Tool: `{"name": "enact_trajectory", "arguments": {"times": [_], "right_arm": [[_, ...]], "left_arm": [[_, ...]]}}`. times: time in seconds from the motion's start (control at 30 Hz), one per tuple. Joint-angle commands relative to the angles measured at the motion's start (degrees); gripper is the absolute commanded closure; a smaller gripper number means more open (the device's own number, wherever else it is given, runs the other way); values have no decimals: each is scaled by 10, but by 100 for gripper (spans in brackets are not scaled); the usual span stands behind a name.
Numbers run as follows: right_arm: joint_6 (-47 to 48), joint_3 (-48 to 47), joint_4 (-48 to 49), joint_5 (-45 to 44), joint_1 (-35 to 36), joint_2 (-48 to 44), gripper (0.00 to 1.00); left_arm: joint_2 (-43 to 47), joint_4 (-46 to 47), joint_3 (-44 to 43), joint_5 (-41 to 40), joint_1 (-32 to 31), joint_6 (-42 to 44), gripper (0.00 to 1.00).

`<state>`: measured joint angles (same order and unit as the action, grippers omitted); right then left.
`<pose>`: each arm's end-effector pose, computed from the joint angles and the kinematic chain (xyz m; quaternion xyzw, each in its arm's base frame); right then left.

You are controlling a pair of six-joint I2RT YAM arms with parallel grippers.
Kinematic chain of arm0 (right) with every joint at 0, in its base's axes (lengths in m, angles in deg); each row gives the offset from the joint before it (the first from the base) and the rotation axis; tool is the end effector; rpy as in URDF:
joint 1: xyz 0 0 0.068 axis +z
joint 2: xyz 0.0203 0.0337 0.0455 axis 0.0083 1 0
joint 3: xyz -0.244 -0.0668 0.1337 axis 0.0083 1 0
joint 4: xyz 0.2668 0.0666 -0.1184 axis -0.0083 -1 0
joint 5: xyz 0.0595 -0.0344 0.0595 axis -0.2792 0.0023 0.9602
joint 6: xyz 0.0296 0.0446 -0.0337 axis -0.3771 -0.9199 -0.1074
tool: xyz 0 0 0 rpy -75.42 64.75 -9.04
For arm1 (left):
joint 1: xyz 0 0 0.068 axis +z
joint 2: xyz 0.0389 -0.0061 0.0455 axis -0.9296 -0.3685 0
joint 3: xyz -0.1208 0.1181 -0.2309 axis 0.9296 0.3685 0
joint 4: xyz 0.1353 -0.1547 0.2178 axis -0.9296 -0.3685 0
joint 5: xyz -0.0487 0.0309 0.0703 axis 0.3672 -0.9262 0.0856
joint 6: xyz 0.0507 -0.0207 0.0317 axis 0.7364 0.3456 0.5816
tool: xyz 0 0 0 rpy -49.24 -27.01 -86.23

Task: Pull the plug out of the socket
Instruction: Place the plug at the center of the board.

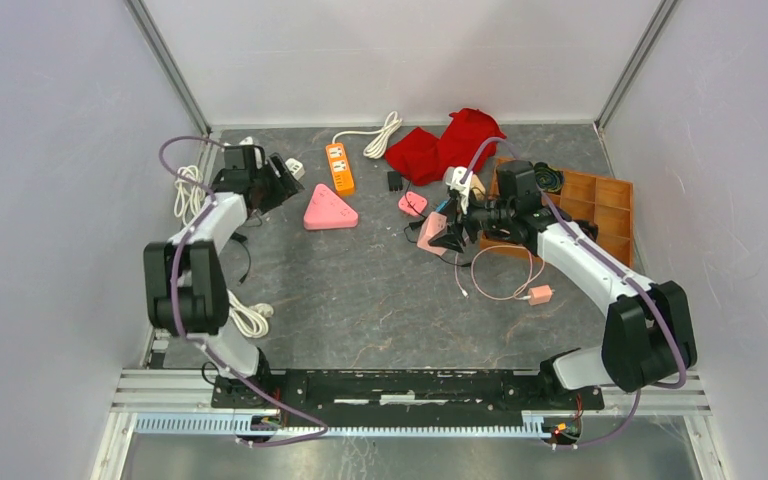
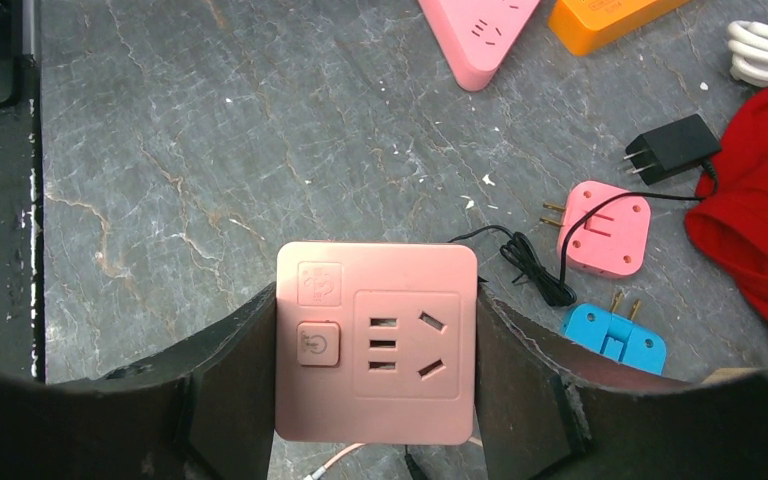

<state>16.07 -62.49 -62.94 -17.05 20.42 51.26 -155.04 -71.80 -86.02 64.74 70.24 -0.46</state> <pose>0.3084 0.1516 0.2617 -0.4909 0.6666 0.3572 0.4325 0.4200 0.0049 0.1976 -0.2076 0.9000 -0.1679 0.3445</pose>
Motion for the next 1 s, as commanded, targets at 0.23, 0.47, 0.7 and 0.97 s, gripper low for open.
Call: {"name": "enact_trajectory", "arguments": {"times": [0.23, 0.47, 0.7, 0.97], "right_arm": [[19, -3, 16, -17, -21, 15, 100], [13, -18, 22, -56, -32, 29, 100], [-38, -125, 33, -109, -33, 121, 98], [-88, -312, 9, -134, -33, 297, 95]], "left_arm": [[366, 86, 160, 44, 0, 47, 13], [544, 88, 301, 45, -1, 53, 0], [593, 37, 295, 51, -4, 84, 0], [609, 38, 294, 52, -5, 82, 0]]}}
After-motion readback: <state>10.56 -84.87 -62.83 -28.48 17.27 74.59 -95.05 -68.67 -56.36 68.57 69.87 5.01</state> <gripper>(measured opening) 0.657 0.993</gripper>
